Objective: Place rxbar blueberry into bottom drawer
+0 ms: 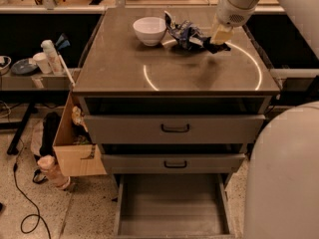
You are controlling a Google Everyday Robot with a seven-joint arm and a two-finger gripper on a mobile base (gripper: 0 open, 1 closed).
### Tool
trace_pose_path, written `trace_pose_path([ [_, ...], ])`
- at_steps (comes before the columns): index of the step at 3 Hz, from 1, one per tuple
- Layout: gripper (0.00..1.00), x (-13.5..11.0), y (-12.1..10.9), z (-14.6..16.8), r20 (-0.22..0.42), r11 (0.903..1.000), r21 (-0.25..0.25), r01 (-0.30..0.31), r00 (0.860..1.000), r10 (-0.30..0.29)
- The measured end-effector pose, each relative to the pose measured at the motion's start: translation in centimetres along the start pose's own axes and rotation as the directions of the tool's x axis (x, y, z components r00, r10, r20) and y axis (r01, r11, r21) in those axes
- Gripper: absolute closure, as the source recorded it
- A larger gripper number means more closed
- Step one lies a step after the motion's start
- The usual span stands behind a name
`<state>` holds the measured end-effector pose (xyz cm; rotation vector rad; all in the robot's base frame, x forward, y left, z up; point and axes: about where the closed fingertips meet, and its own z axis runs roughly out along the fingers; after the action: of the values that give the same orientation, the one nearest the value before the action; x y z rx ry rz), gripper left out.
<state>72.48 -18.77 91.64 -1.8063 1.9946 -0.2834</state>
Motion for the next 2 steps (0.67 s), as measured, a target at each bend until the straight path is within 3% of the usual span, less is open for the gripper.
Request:
trace_pose_path([
  [1,1.00,-0.64,-0.31,-2.15,0.009,0.9990,0.043,0.015,1.000,-0.015],
  [2,1.00,-0.67,-0.31,-2.07,0.008,0.9990,0.043,0.017,1.000,-0.017],
])
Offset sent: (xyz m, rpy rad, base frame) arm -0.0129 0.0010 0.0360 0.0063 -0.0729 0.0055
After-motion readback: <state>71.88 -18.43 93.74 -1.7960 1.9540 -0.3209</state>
